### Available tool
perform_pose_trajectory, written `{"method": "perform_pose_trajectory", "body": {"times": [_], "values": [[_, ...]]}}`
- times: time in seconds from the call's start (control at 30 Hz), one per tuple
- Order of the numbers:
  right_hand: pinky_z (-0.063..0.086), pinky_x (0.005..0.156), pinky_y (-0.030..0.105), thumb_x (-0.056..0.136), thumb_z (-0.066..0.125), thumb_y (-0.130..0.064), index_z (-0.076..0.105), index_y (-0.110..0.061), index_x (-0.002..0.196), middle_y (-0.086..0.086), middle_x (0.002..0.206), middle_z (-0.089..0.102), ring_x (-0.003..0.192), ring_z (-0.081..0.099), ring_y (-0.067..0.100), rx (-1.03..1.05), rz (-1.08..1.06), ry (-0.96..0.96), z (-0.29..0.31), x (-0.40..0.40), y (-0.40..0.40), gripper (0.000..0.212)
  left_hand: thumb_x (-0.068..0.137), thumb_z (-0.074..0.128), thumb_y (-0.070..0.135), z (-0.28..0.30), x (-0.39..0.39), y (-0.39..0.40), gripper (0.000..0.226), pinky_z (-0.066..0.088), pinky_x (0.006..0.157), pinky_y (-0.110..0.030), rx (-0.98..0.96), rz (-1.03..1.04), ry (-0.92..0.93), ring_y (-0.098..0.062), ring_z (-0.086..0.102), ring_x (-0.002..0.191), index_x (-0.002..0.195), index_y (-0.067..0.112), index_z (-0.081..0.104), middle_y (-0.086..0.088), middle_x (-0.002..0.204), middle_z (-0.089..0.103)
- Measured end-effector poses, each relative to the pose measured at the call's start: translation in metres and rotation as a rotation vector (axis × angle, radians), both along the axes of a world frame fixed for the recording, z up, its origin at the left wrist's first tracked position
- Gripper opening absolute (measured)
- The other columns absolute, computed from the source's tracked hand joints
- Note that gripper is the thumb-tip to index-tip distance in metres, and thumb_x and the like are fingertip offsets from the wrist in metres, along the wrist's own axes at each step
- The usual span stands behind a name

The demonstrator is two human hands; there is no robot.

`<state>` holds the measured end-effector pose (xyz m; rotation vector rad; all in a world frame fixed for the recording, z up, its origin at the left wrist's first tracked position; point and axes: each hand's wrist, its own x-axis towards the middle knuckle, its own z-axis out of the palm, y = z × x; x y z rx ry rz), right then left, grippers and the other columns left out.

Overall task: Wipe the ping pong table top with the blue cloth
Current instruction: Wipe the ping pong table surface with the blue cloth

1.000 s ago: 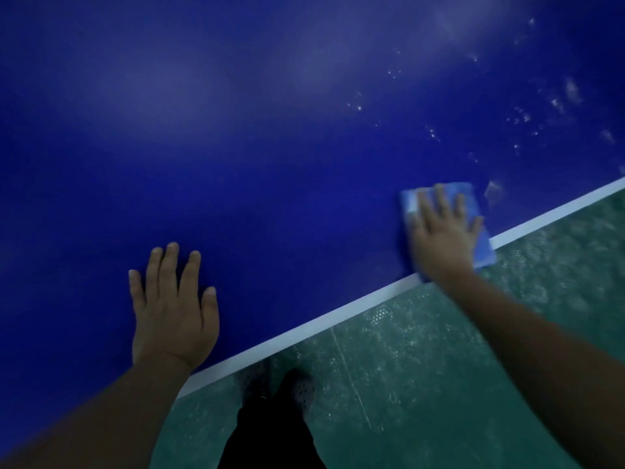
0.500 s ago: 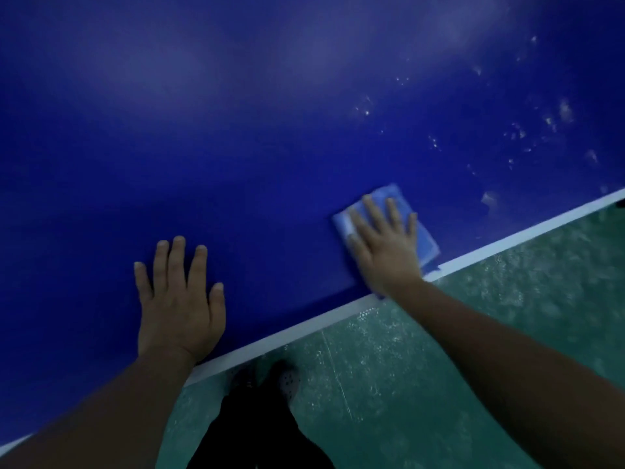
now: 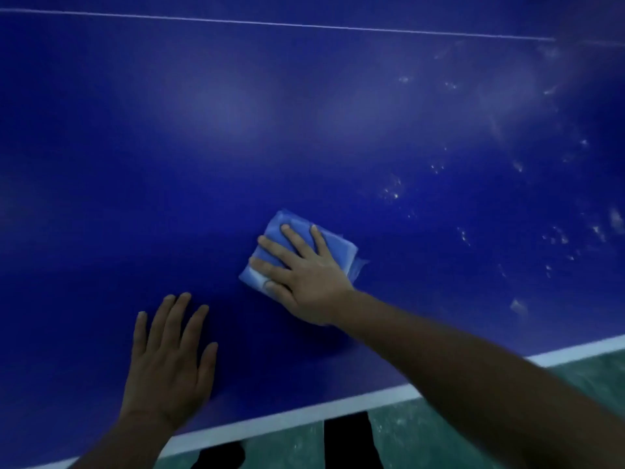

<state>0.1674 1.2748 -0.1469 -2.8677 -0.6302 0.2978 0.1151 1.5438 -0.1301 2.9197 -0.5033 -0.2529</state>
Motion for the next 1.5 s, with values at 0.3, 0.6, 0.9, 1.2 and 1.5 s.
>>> {"method": "perform_pose_trajectory", "body": {"times": [0.3, 0.6, 0.9, 1.2, 1.5], "values": [[0.0, 0.115, 0.069, 0.1, 0.011, -0.055, 0.011, -0.041, 0.158, -0.008, 0.168, 0.001, 0.153, -0.005, 0.033, -0.085, -0.943, 0.071, 0.02, 0.149, -0.267, 0.059, 0.096, 0.032, 0.043, 0.005, 0.005, -0.134, 0.062, 0.01, 0.12, -0.059, -0.11, 0.19, -0.037, -0.034, 0.024, 0.148, 0.143, 0.006, 0.049, -0.015, 0.157, 0.035], [0.006, 0.117, 0.066, 0.103, 0.031, -0.05, 0.041, -0.037, 0.149, -0.001, 0.161, 0.032, 0.151, 0.02, 0.037, 0.002, 0.308, -0.036, 0.004, 0.008, -0.159, 0.048, 0.103, 0.012, 0.049, -0.007, 0.007, -0.138, 0.067, 0.01, 0.119, -0.059, -0.024, 0.151, -0.014, -0.034, 0.021, 0.148, 0.146, 0.011, 0.047, -0.014, 0.157, 0.033], [0.004, 0.117, 0.066, 0.099, 0.014, -0.052, 0.021, -0.035, 0.158, -0.003, 0.168, 0.011, 0.153, 0.002, 0.034, -0.17, -0.615, -0.045, 0.018, 0.083, -0.296, 0.061, 0.097, 0.029, 0.038, -0.004, 0.006, -0.139, 0.059, 0.01, 0.119, -0.061, -0.057, 0.157, -0.019, -0.036, 0.02, 0.148, 0.145, 0.009, 0.047, -0.016, 0.157, 0.034], [0.015, 0.114, 0.069, 0.097, 0.023, -0.054, 0.03, -0.034, 0.152, 0.006, 0.162, 0.031, 0.15, 0.02, 0.041, -0.187, -0.24, -0.098, 0.013, -0.017, -0.304, 0.058, 0.097, 0.026, 0.042, -0.011, 0.004, -0.134, 0.061, 0.007, 0.12, -0.058, -0.062, 0.153, -0.033, -0.032, 0.016, 0.15, 0.148, 0.014, 0.043, -0.013, 0.159, 0.03], [0.002, 0.116, 0.068, 0.105, 0.023, -0.05, 0.032, -0.039, 0.153, -0.003, 0.165, 0.022, 0.152, 0.015, 0.039, -0.067, -0.086, -0.118, -0.006, -0.162, -0.134, 0.05, 0.097, 0.025, 0.042, -0.013, 0.003, -0.135, 0.06, 0.002, 0.121, -0.056, -0.1, 0.161, -0.055, -0.03, 0.012, 0.15, 0.149, 0.015, 0.041, -0.011, 0.16, 0.028]]}}
